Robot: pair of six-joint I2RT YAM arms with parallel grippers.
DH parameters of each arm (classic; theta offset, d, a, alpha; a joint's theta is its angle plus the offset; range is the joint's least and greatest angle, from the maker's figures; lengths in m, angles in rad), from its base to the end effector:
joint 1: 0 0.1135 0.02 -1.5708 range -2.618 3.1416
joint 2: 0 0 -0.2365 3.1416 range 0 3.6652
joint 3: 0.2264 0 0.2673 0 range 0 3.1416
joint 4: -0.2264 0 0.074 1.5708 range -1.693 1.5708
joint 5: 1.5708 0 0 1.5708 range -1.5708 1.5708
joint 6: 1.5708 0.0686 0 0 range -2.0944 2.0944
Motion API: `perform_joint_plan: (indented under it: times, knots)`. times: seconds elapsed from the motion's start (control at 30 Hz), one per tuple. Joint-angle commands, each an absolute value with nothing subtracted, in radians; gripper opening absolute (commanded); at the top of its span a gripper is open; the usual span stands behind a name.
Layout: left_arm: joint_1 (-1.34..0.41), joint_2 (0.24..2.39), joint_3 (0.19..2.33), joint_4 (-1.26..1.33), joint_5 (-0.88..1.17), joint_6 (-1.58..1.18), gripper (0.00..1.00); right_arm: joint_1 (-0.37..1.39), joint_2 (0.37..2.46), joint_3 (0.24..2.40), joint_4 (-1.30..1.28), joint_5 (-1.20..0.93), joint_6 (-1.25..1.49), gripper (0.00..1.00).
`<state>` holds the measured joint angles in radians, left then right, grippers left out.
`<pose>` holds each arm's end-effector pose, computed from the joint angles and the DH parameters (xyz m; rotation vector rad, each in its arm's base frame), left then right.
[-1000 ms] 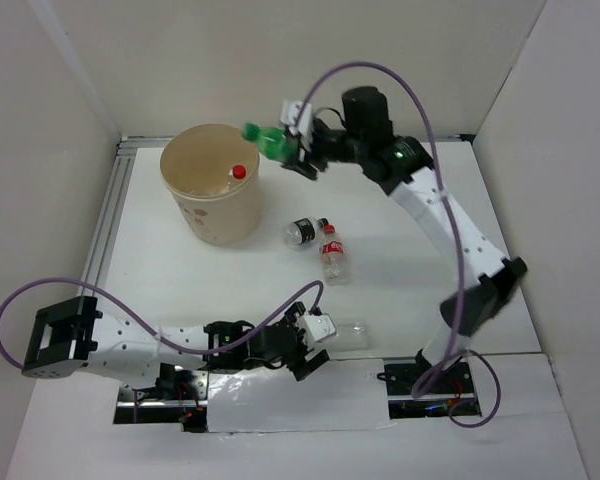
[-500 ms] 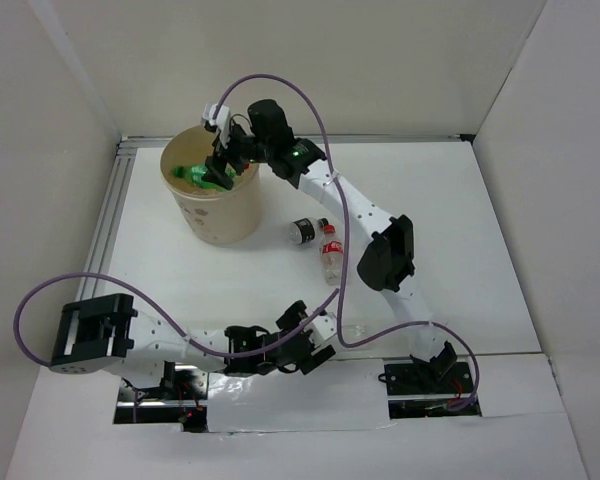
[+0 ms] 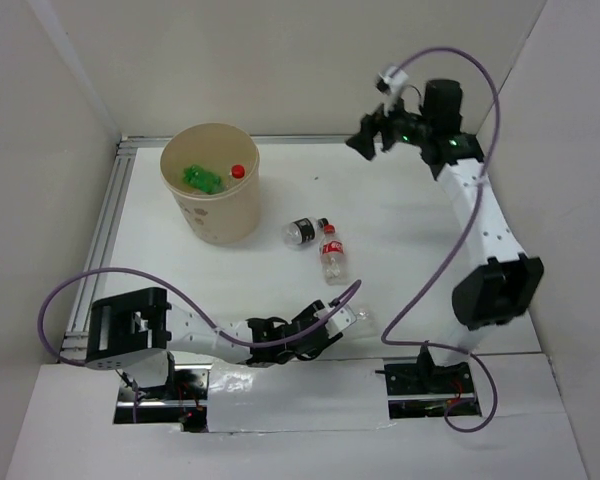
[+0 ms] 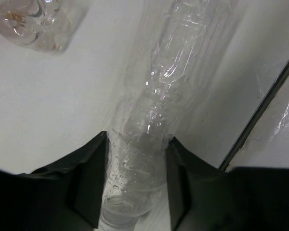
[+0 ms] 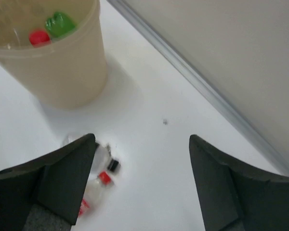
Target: Put the plastic bottles in the bin
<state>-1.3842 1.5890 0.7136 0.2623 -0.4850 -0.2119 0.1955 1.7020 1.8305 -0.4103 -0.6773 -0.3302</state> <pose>0.0959 -0.3355 0.1109 0.9442 1.9132 -0.4212 0.4076 0.1245 0.4054 -0.9072 1.5786 0.5295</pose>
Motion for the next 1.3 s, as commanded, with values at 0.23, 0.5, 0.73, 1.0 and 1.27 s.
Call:
perform_joint_plan:
  times: [0.23,0.5,0.73,1.0,1.27]
  knots:
    - [-1.376,1.211,0.752,0.186,-0.574,-0.167,0.0,-0.104,1.329,1.273,-0.526,-0.908,-0.454,0.68]
    - [-0.982,0.888,0.851,0.186,-0.585,-0.091,0.0,-0.064,1.336,1.161,-0.451,-0.75,-0.354,1.0]
    - [-0.488,1.003,0.995,0.242,-0.483,-0.175,0.05,0.077,1.393,1.152,-0.428,-0.703,-0.344,0.93]
    - [-0.311,1.277,1.173,0.212,-0.422,-0.215,0.46,0.176,1.48,1.172,-0.379,-0.64,-0.261,0.96]
    - [-0.288,1.246,1.213,0.164,-0.4,-0.181,1.0,0.21,1.626,1.15,-0.289,-0.576,0.013,1.0]
